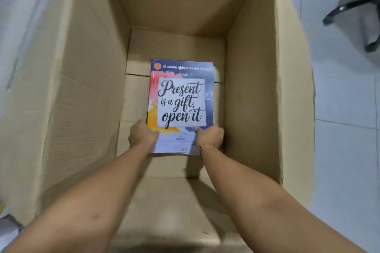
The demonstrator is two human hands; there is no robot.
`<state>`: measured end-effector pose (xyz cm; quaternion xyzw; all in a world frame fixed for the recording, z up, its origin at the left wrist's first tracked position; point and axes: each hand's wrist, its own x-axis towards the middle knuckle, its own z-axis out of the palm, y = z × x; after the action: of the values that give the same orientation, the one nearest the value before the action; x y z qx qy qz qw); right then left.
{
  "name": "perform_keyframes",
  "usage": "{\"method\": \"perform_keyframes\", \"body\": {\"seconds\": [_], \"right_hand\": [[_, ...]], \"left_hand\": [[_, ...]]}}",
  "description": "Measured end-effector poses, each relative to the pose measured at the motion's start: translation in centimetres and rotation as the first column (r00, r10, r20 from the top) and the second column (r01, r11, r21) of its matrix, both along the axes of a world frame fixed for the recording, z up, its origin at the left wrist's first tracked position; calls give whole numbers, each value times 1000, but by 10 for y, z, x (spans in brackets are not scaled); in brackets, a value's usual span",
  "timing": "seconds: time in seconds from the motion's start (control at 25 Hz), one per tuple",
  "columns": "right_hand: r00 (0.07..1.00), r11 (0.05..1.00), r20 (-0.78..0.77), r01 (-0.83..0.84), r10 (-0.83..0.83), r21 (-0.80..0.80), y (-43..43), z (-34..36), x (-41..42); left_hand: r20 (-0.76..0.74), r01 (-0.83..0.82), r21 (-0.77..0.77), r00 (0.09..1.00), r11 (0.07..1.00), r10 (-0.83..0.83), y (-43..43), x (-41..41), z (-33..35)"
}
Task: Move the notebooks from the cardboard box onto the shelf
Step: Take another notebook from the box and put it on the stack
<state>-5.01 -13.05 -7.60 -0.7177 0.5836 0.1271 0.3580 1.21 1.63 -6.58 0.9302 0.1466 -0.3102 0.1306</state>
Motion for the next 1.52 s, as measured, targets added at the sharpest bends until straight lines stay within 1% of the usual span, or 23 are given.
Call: {"method": "perform_keyframes", "body": {"seconds": [0.12, 0.2, 0.32, 0.4, 0.48, 0.52, 0.6, 0.64, 0.72, 0.76, 0.8, 0.84, 0.92, 0.96, 1.0, 1.08, 1.16, 1.28, 1.32, 1.4, 1.44, 1.48, 1.52], "right_hand": [[993, 995, 82, 87, -82, -52, 3, 16, 1], [979, 991, 175, 117, -104, -70, 4, 36, -1], [889, 983, 438, 176, -136, -51, 12, 97, 7], [767, 986, 638, 147, -67, -73, 27, 151, 15], [624, 984, 781, 133, 13, -122, 44, 204, 26], [526, 983, 849, 127, 49, -135, 61, 235, 33], [342, 982, 935, 127, 92, -143, 92, 295, 41], [209, 985, 970, 92, 123, -145, 124, 336, 45], [14, 977, 977, 22, 214, -214, 173, 401, 40], [-97, 970, 966, -35, 238, -242, 200, 433, 35], [-195, 963, 959, -130, 207, -235, 234, 467, 29], [-264, 948, 948, -211, 178, -237, 257, 492, 23], [-397, 891, 909, -357, 127, -280, 304, 541, 16], [-449, 850, 885, -414, 121, -326, 325, 565, 14], [-485, 803, 864, -456, 138, -385, 344, 587, 17], [-525, 683, 820, -515, 226, -518, 378, 629, 27], [-507, 547, 780, -560, 367, -622, 411, 657, 45], [-409, 370, 624, -545, 666, -752, 441, 664, 67], [-382, 325, 581, -554, 719, -766, 446, 661, 69], [-399, 348, 593, -534, 699, -770, 442, 654, 60], [-429, 419, 648, -516, 629, -748, 431, 649, 54], [-479, 525, 703, -468, 526, -711, 417, 640, 50], [-554, 668, 729, -367, 402, -648, 404, 628, 47]], "left_hand": [[-5, 68, -92, 998, 993, -68, 3, 1, 15], [69, 147, -133, 988, 980, -139, 4, 3, 33], [306, 134, -279, 951, 951, -44, 12, 8, 84], [519, 122, -342, 851, 932, 80, 26, 7, 138], [702, 146, -339, 697, 929, 147, 41, 1, 201], [792, 147, -333, 579, 931, 192, 57, -4, 240], [916, 142, -329, 290, 934, 279, 88, -17, 307], [949, 115, -312, 85, 943, 303, 122, -27, 350], [934, 47, -275, -226, 960, 278, 170, -54, 422], [912, -7, -244, -342, 970, 227, 194, -75, 457], [886, -85, -210, -439, 974, 152, 221, -100, 492], [867, -154, -188, -490, 970, 90, 239, -121, 517], [859, -313, -186, -512, 931, 0, 278, -162, 568], [880, -398, -197, -474, 896, -17, 298, -176, 590], [914, -484, -197, -405, 853, -18, 320, -184, 609], [975, -650, -150, -221, 745, 3, 364, -185, 642], [992, -739, -120, -58, 663, 115, 396, -177, 656], [942, -809, -114, 97, 576, 322, 411, -160, 648], [929, -842, -72, 139, 535, 344, 409, -158, 646], [937, -887, 83, 224, 454, 268, 401, -157, 648], [951, -890, 144, 246, 433, 188, 392, -153, 648], [973, -883, 173, 223, 436, 66, 379, -145, 643], [981, -865, 192, 158, 463, -111, 365, -137, 635]]}}
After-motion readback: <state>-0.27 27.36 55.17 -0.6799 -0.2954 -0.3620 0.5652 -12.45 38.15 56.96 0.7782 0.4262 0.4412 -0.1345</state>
